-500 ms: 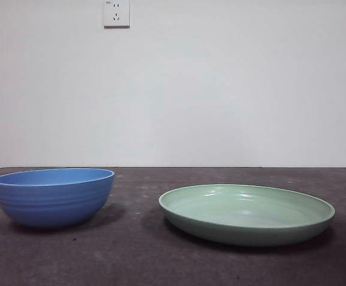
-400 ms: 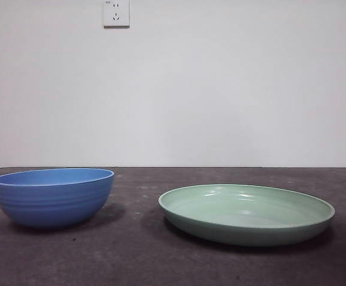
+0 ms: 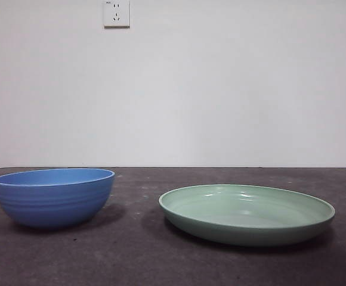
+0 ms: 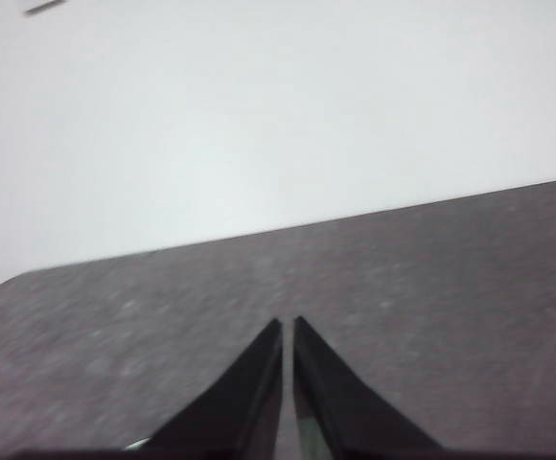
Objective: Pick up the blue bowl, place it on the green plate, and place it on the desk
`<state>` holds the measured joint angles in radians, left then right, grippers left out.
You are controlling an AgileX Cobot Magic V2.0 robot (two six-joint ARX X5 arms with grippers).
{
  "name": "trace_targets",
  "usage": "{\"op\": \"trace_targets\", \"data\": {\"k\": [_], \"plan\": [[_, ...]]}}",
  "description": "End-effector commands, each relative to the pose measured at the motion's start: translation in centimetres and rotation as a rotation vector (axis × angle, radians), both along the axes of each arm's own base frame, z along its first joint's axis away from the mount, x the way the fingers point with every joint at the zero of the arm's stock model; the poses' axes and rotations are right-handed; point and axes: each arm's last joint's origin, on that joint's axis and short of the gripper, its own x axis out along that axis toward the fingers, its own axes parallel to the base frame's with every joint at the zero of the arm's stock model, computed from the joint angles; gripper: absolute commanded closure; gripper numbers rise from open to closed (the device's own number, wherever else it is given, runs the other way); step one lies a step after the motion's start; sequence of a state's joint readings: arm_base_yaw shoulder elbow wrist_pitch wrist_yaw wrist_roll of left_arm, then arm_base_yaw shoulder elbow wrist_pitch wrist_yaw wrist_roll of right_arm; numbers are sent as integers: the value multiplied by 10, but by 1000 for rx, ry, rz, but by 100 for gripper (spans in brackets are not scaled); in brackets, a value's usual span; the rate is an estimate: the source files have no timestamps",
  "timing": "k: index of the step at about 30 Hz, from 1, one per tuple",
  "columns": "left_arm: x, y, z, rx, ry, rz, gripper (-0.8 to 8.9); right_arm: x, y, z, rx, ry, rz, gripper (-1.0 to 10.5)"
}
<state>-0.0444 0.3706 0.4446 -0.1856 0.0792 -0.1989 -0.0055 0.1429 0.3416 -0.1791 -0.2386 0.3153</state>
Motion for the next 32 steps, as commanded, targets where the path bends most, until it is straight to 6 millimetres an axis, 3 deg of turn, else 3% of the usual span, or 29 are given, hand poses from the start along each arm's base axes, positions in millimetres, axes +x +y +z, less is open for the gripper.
{"op": "trace_targets", "data": {"k": [1, 7, 14, 20, 26, 32], "plan": [[6, -1, 32, -8, -27, -34, 804, 1, 2, 19, 14, 16, 67, 931], [23, -6, 72, -3, 27, -167, 804, 10, 6, 51, 18, 121, 198, 931], [39, -12, 92, 9, 163, -353, 804, 28, 9, 79, 44, 299, 339, 931], [52, -16, 94, -42, 266, -489, 804, 46, 11, 91, 1, 436, 429, 931], [60, -17, 85, -64, 354, -502, 804, 62, 11, 85, 2, 509, 438, 931], [59, -17, 82, -71, 387, -501, 804, 64, 11, 83, 10, 535, 439, 931]]}}
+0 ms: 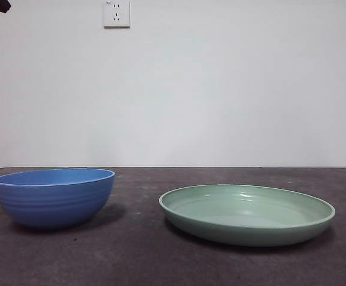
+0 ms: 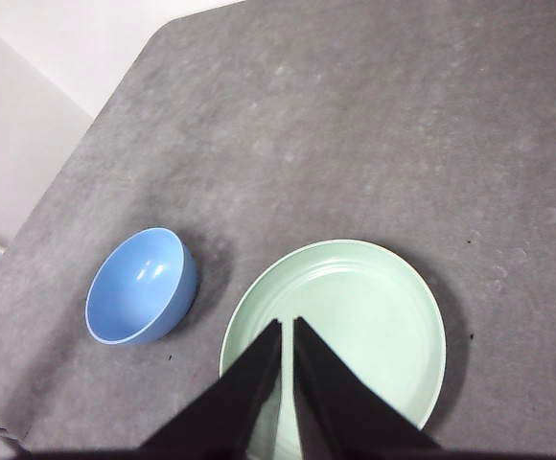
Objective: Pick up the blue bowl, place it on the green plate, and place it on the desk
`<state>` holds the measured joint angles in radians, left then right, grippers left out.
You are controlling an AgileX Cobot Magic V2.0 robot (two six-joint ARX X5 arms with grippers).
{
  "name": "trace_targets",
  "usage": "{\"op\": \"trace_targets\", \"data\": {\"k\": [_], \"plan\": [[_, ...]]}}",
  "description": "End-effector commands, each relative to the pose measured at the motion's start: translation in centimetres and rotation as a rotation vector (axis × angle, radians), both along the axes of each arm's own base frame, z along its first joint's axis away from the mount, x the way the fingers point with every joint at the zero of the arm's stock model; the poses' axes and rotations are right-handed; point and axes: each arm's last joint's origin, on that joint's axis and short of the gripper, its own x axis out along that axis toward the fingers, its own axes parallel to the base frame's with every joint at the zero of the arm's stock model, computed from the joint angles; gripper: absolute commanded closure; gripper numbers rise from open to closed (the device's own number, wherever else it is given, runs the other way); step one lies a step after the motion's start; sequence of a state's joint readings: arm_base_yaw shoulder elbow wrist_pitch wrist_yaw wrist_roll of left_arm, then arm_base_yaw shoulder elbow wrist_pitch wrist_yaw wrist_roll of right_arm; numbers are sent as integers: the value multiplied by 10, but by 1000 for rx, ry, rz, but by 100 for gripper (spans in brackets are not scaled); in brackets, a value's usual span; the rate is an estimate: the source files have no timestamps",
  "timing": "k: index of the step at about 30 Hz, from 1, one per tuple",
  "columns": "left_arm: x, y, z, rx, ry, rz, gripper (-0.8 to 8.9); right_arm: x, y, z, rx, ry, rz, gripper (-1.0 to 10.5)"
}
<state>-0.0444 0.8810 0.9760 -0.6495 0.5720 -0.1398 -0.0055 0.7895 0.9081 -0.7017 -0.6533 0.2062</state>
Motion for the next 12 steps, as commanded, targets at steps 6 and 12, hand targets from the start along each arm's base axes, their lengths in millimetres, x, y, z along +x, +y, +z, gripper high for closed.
{"op": "trace_targets", "data": {"k": [6, 12], "plan": [[1, -1, 7, 7, -36, -14, 624, 0, 0, 3, -8, -6, 10, 850], [1, -1, 7, 9, -42, -15, 222, 0, 0, 3, -8, -6, 9, 355]]}}
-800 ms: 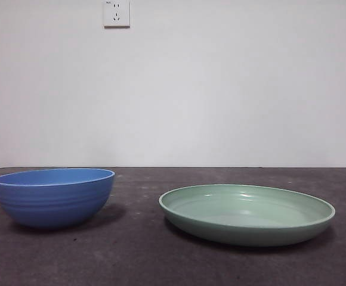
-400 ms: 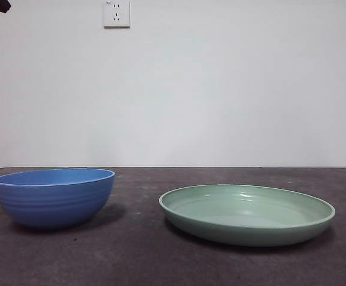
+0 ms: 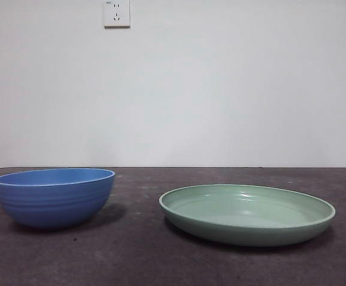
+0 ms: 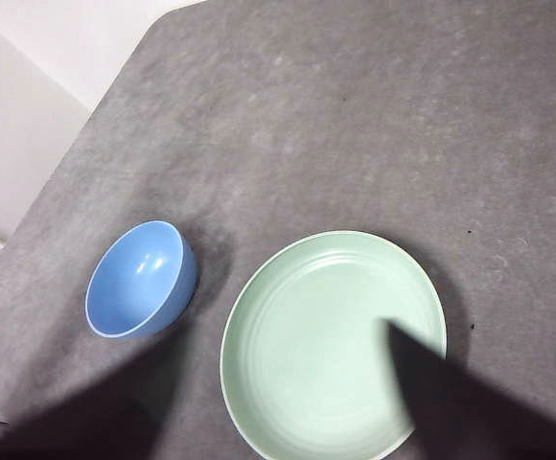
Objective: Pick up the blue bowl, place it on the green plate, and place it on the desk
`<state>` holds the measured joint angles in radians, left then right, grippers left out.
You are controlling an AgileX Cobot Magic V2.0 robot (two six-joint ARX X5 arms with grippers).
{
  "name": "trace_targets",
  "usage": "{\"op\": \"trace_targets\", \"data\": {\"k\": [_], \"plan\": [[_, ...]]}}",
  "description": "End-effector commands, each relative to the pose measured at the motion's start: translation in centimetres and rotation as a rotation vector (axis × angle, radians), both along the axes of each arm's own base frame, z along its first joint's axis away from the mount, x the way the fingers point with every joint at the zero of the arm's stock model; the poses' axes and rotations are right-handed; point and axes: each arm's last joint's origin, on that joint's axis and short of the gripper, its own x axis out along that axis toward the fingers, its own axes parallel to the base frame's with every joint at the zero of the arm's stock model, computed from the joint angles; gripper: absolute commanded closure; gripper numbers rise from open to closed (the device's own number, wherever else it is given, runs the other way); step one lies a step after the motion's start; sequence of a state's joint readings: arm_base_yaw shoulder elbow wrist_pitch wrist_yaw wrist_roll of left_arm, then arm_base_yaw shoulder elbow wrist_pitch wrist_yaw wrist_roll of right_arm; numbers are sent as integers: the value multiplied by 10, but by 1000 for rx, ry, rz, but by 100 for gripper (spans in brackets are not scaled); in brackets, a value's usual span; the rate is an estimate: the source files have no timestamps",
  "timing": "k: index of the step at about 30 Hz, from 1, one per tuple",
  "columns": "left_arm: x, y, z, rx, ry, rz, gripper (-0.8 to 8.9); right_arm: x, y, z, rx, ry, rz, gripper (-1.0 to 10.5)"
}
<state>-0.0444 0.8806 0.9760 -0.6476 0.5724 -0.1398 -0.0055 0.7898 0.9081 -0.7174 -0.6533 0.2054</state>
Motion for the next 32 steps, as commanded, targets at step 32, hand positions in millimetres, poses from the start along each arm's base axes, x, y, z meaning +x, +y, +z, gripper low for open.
{"op": "trace_targets", "data": {"k": [32], "plan": [[96, -6, -115, 232, 616, 58, 192, 1, 1, 5, 15, -25, 31, 336]]}}
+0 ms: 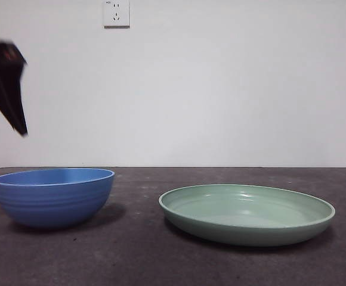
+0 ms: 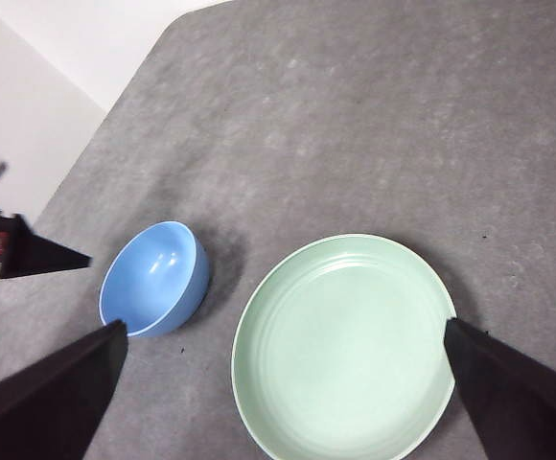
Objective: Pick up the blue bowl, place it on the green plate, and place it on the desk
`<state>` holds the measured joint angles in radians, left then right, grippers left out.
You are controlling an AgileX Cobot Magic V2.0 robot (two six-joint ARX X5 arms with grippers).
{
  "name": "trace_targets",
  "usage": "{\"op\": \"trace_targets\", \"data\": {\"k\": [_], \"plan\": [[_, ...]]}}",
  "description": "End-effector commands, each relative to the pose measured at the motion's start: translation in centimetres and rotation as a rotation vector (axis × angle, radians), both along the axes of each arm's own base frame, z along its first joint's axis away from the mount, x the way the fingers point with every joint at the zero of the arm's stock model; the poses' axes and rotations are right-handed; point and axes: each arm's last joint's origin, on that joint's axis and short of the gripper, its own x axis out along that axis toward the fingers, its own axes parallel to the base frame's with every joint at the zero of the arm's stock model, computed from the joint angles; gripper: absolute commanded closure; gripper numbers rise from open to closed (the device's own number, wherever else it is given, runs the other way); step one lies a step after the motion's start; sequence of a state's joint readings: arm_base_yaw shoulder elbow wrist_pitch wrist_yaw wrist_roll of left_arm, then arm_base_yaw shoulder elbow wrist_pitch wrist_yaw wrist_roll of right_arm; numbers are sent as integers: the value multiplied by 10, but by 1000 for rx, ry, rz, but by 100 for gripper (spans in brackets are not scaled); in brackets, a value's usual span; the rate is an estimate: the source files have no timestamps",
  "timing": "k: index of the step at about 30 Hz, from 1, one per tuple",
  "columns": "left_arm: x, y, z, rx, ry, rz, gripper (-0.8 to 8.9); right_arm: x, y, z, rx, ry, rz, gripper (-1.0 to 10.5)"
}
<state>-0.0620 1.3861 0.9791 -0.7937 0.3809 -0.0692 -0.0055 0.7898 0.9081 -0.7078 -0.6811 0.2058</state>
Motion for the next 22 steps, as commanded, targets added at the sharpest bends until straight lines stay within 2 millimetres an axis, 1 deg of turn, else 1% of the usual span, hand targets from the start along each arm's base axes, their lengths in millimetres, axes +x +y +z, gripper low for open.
{"op": "trace_targets", "data": {"k": [1, 6, 8, 9, 10, 14, 18, 22], "plan": [[14, -5, -12, 10, 29, -7, 192, 1, 1, 4, -1, -16, 8, 336], [23, -16, -30, 13, 81, -37, 194, 1, 1, 4, -1, -15, 8, 336], [26, -20, -35, 12, 83, -48, 208, 1, 1, 4, -1, -15, 8, 336], [27, -22, -37, 12, 83, -51, 232, 1, 1, 4, -1, -15, 8, 336], [28, -24, -38, 12, 82, -52, 280, 1, 1, 4, -1, -15, 8, 336], [30, -27, -40, 25, 74, -54, 412, 1, 1, 4, -1, -15, 8, 336], [29, -27, -40, 49, 79, -49, 605, 1, 1, 4, -1, -15, 8, 336], [29, -27, -40, 49, 77, -50, 718, 1, 1, 4, -1, -15, 8, 336]]}}
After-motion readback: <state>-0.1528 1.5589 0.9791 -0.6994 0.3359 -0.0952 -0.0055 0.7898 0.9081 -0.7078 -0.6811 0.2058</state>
